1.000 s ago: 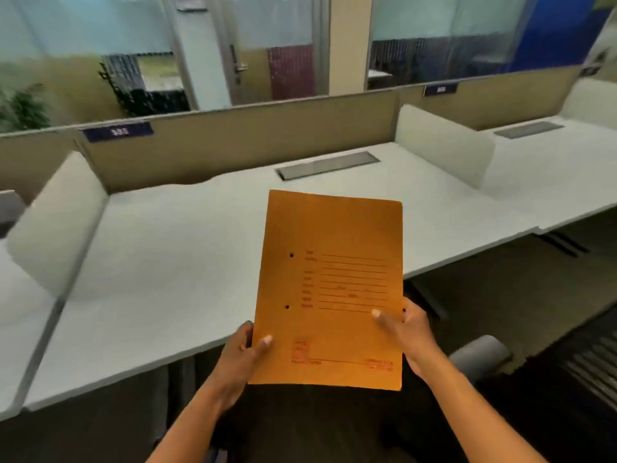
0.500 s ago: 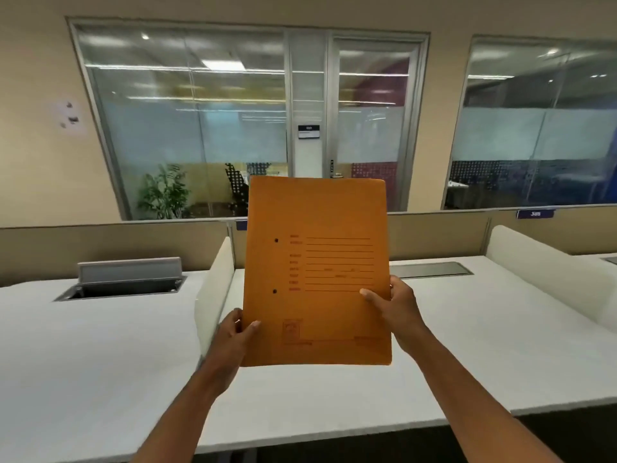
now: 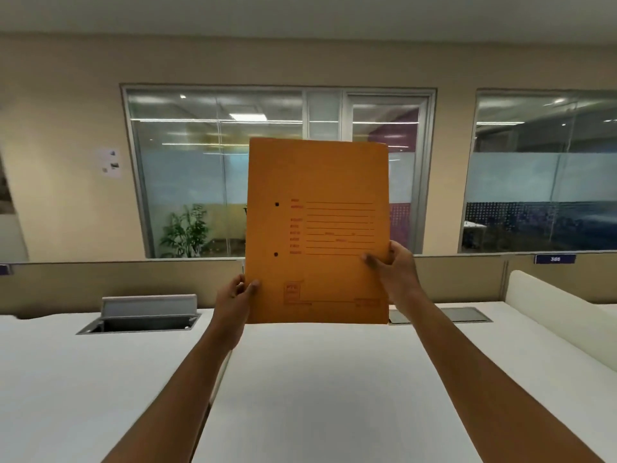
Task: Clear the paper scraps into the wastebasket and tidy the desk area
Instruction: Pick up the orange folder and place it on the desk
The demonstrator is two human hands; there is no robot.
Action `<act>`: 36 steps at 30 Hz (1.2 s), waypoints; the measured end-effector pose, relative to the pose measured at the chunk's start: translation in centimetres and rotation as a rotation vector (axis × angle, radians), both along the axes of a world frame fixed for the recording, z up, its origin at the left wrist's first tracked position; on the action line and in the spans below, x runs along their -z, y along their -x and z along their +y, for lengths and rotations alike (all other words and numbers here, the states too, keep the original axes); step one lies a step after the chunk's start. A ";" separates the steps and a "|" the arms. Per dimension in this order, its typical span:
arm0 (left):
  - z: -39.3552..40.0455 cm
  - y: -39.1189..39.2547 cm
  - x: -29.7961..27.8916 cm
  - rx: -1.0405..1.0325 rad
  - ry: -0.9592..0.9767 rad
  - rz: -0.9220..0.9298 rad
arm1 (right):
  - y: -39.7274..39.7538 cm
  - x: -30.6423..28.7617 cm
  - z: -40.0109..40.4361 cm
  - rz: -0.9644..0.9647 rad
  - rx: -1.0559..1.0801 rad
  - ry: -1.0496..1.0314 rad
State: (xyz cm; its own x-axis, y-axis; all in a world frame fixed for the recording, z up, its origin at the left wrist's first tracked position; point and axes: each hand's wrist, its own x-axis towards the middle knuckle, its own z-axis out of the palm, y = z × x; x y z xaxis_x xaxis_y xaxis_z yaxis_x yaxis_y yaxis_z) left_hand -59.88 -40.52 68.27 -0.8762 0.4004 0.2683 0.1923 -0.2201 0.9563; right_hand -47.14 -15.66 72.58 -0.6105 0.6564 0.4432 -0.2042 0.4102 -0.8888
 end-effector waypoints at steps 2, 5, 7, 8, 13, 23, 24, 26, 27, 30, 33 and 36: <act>1.1 -0.5 -1.5 -0.027 -0.017 0.008 | -0.2 -1.2 0.9 0.019 0.000 -0.014; 2.7 -1.1 -3.0 -0.060 -0.056 0.019 | -0.3 -2.5 2.3 0.028 0.006 -0.027; 3.6 -1.5 -3.5 -0.081 -0.070 0.025 | -0.4 -3.0 3.2 0.040 -0.014 -0.014; 4.1 -1.6 -3.6 -0.092 -0.070 0.025 | -0.5 -3.1 3.8 0.048 -0.031 -0.007; 5.9 -2.0 -3.1 -0.143 -0.049 0.028 | -0.8 -2.0 6.3 0.036 -0.131 0.047; 8.4 0.3 1.5 -0.296 0.061 -0.005 | 2.4 5.9 9.0 -0.124 -0.220 0.187; 8.6 1.1 2.0 -0.316 0.073 -0.011 | 3.2 6.7 9.0 -0.136 -0.215 0.199; 8.9 2.6 3.1 -0.358 0.097 -0.006 | 4.6 8.2 9.1 -0.159 -0.199 0.210; 9.1 3.5 3.8 -0.381 0.116 0.002 | 5.4 8.9 9.0 -0.173 -0.188 0.211; 9.4 6.2 5.7 -0.445 0.182 0.029 | 7.9 10.9 8.7 -0.214 -0.159 0.217; 9.7 8.8 7.5 -0.478 0.232 0.019 | 10.3 12.2 8.4 -0.232 -0.139 0.240; 9.6 11.2 9.4 -0.480 0.287 -0.003 | 12.7 13.3 8.0 -0.269 -0.110 0.231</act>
State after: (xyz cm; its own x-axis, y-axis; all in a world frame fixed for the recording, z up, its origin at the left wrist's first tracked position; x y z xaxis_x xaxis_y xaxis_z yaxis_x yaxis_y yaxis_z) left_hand -71.10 -30.93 58.84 -0.9787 0.0130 0.2047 0.2041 0.1612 0.9656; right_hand -59.80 -7.66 59.24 -0.7578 0.6440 0.1051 0.0178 0.1813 -0.9833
